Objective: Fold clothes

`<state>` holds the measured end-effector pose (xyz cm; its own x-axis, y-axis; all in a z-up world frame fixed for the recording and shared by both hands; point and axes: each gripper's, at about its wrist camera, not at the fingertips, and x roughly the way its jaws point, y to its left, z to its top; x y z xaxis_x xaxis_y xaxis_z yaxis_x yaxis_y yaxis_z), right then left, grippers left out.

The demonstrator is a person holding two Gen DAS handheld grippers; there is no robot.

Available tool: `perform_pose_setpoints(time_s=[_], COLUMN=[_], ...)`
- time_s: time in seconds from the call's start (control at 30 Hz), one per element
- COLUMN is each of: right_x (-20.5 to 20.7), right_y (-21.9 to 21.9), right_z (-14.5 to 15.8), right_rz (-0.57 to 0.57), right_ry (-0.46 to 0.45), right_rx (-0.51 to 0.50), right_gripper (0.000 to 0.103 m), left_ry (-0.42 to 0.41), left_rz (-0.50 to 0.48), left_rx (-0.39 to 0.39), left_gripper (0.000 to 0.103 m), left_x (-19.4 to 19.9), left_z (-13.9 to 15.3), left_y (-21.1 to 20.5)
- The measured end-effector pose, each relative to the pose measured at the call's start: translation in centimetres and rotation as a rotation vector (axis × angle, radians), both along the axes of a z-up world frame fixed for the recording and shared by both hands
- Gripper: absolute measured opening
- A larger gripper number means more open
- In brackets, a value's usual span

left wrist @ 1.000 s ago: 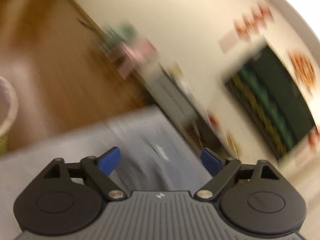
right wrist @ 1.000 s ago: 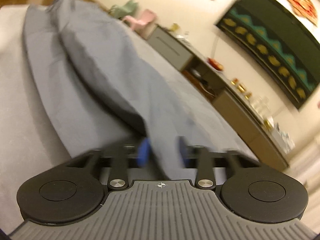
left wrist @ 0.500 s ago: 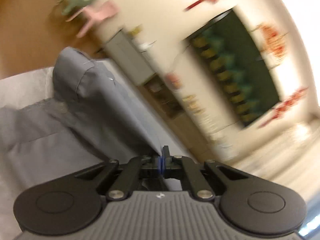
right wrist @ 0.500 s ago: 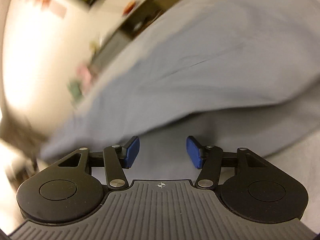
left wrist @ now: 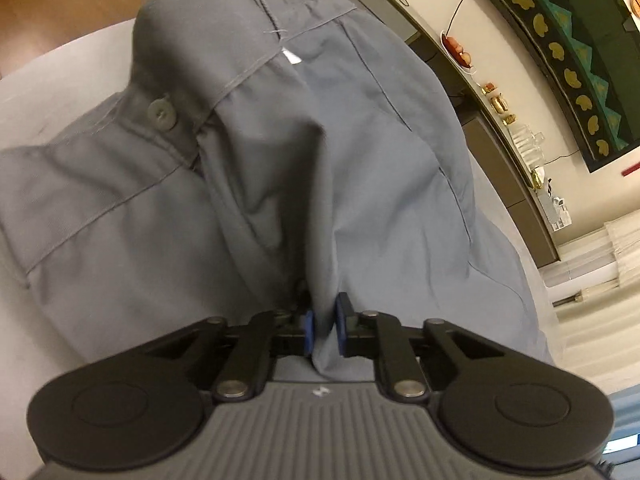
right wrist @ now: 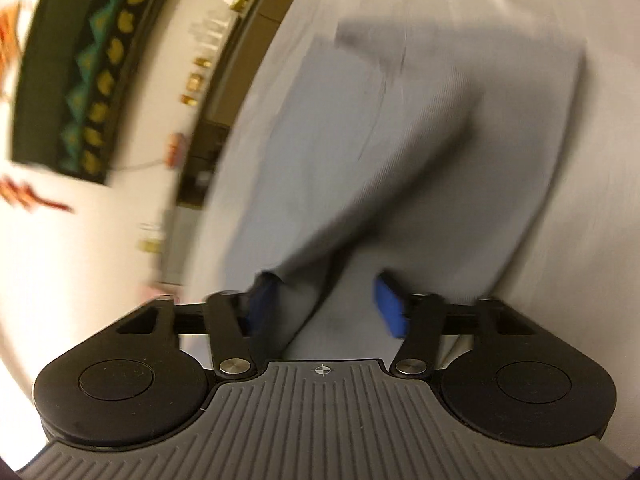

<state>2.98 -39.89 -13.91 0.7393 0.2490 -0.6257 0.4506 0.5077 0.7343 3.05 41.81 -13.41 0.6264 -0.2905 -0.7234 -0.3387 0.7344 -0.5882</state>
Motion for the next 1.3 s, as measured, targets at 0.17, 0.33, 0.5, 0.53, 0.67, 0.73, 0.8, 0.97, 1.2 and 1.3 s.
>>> perform_pose_setpoints(time_s=[0.17, 0.33, 0.5, 0.53, 0.67, 0.73, 0.8, 0.97, 1.2, 1.3], right_x=[2.6, 1.3, -3.0, -3.3, -2.2, -1.1, -0.2, -1.0, -2.5, -3.2], right_y=[-5.7, -10.6, -12.1, -12.2, -12.7, -12.1, -11.0, -9.9, -12.4, -13.0], right_z=[1.1, 0.4, 2.1, 2.5, 2.8, 2.3, 1.8, 5.8, 3.7, 3.5], right_rz=[-0.117, -0.243, -0.371, -0.375, -0.323, -0.246, -0.166, -0.079, -0.121, -0.185], right_ry=[0.064, 0.005, -0.136, -0.163, -0.164, -0.088, -0.049, -0.114, 0.051, -0.044], right_rx=[-0.177, 0.003, 0.194, 0.2, 0.222, 0.229, 0.222, -0.073, -0.143, 0.025], right_gripper=[0.0, 0.013, 0.084, 0.085, 0.093, 0.087, 0.048, 0.0, 0.0, 0.031], left_ry=[-0.055, -0.041, -0.066, -0.078, -0.103, -0.091, -0.052, -0.031, -0.046, -0.049], left_rz=[-0.045, -0.078, -0.024, -0.003, 0.072, 0.076, 0.052, 0.039, 0.04, 0.033], left_rx=[0.06, 0.036, 0.015, 0.012, -0.013, -0.014, 0.017, 0.062, 0.019, 0.022], left_gripper=[0.008, 0.009, 0.024, 0.026, 0.036, 0.04, 0.043, 0.04, 0.039, 0.038], left_x=[3.8, 5.4, 5.1, 5.5, 4.9, 4.9, 5.4, 5.1, 5.0, 6.0], left_z=[-0.5, -0.2, 0.5, 0.8, 1.2, 1.0, 0.8, 0.3, 0.2, 0.4], left_y=[-1.3, -4.3, -2.5, -2.1, -0.8, -0.8, -1.6, -2.6, -2.5, -3.0])
